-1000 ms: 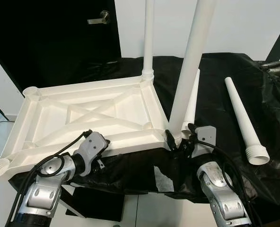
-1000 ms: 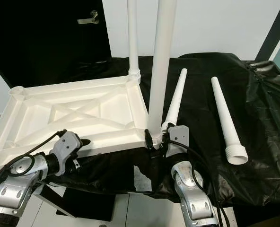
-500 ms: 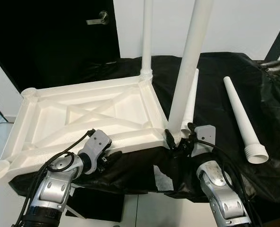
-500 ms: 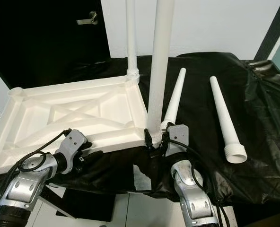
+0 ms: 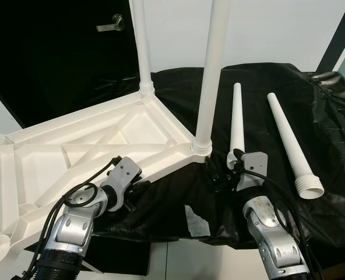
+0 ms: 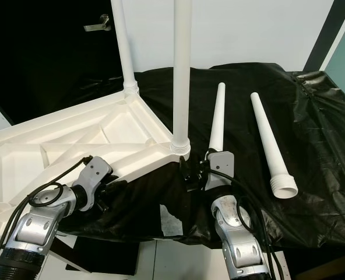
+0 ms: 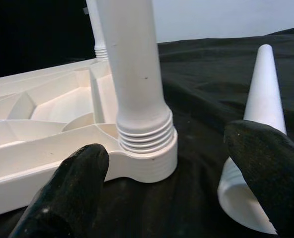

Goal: Building children table

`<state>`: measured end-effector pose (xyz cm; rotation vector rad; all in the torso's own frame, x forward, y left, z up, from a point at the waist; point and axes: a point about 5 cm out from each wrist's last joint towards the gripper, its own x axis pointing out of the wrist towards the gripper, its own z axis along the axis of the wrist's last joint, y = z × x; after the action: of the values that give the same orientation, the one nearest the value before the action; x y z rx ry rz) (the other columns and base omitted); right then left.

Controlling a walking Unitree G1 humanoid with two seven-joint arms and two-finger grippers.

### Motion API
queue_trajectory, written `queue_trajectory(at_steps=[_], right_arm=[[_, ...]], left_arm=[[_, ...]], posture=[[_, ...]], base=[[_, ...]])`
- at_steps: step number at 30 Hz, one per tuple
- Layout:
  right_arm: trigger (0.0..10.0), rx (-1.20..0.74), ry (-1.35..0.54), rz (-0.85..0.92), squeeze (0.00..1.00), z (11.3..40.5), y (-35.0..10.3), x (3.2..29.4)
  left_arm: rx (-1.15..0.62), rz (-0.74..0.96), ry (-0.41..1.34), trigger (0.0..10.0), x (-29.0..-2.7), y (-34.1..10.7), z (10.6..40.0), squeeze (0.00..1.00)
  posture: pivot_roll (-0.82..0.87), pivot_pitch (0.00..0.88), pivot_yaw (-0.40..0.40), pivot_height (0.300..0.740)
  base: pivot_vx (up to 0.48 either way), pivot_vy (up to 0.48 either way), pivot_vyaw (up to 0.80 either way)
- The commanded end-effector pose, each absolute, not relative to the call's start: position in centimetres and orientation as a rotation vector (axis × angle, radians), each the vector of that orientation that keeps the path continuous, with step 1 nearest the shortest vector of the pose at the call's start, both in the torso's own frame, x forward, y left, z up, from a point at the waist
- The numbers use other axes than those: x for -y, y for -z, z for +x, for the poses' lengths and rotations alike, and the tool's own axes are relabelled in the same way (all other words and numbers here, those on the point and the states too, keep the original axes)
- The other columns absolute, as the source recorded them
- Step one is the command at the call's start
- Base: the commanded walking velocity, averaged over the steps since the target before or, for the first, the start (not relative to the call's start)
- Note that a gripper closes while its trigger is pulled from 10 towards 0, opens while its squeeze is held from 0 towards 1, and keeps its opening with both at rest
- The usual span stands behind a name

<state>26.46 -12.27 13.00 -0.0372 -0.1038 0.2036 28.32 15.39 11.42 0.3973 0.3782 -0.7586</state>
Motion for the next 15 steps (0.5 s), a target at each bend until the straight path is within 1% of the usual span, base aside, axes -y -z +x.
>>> queue_trajectory(at_steps=[1,2,4,5,6,7,10,11,12,15], right_arm=[[10.0,0.09,-0.204,-0.031,0.0,26.7,-12.8,11.9],[10.0,0.09,-0.204,-0.031,0.0,26.7,-12.8,11.9],[10.0,0.092,-0.205,-0.03,0.0,26.8,-12.9,11.8],[10.0,0.092,-0.206,-0.029,0.0,26.9,-12.9,11.7],[10.0,0.092,-0.207,-0.028,0.0,26.9,-12.9,11.7],[10.0,0.09,-0.208,-0.028,0.0,27.0,-12.9,11.7],[10.0,0.087,-0.209,-0.029,0.0,27.0,-12.8,11.7],[10.0,0.084,-0.21,-0.029,0.0,27.1,-12.8,11.6],[10.0,0.082,-0.21,-0.029,0.0,27.2,-12.8,11.6],[10.0,0.07,-0.209,-0.026,0.0,27.4,-12.7,11.6]], left_arm=[[-0.33,0.427,0.605,10.0,-14.2,-11.5,28.9,0.0],[-0.33,0.427,0.605,10.0,-14.2,-11.5,28.9,0.0],[-0.294,0.408,0.609,10.0,-13.0,-12.0,29.2,0.0],[-0.284,0.388,0.62,10.0,-12.8,-12.2,29.2,0.78],[-0.279,0.375,0.628,10.0,-12.7,-12.3,29.2,0.78],[-0.274,0.366,0.634,10.0,-12.7,-12.6,29.2,1.0],[-0.277,0.353,0.627,10.0,-12.8,-12.9,29.3,1.0],[-0.272,0.347,0.63,10.0,-12.9,-13.2,29.3,0.53],[-0.266,0.339,0.639,10.0,-12.9,-13.5,29.3,0.0],[-0.246,0.316,0.641,10.0,-13.3,-14.4,29.4,0.0]], posture=[[-0.03,0.0,0.039,0.74],[-0.03,0.0,0.039,0.74],[-0.03,0.0,0.04,0.74],[-0.03,0.0,0.041,0.74],[-0.03,0.0,0.041,0.74],[-0.03,0.0,0.044,0.74],[-0.03,0.0,0.044,0.74],[-0.03,0.0,0.045,0.74],[-0.03,0.0,0.046,0.74],[-0.02,0.0,0.046,0.74]], base=[[0.0,0.0,0.0],[0.0,0.0,0.0],[0.0,0.0,0.0],[0.0,0.0,0.0],[0.0,0.0,0.0],[0.0,0.0,0.0],[0.0,0.0,0.0],[0.0,0.0,0.0],[0.0,0.0,0.0],[0.0,0.0,0.0]])
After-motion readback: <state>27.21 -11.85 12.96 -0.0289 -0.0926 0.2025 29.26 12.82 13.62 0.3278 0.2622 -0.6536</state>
